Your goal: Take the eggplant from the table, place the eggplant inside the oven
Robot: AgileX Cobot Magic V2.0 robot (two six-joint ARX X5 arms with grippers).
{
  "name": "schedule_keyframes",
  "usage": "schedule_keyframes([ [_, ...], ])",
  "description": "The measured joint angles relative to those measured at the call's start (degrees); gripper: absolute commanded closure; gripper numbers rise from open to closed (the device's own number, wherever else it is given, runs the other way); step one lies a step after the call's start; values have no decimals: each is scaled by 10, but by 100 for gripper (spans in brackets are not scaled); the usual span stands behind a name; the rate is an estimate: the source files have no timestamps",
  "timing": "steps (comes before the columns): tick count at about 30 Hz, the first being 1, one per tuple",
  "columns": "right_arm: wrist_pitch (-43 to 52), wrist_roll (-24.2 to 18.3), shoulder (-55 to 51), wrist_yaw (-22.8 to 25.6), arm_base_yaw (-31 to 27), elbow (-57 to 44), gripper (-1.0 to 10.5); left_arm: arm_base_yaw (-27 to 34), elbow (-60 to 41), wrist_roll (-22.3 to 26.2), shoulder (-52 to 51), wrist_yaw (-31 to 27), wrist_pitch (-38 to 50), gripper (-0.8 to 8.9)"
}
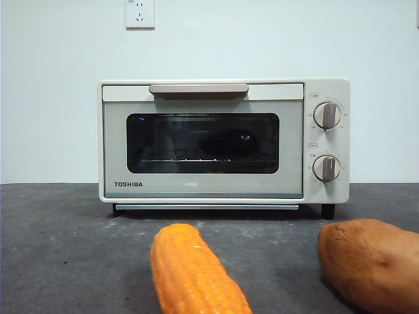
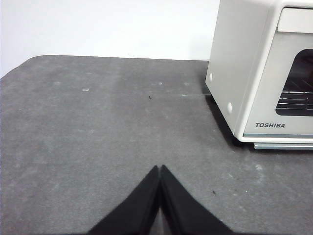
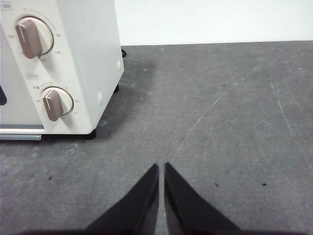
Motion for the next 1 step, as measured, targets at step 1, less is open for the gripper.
schedule_keyframes([
  [1,0,0,0,0,0,0,943,0,0,0,0,0,0,807],
])
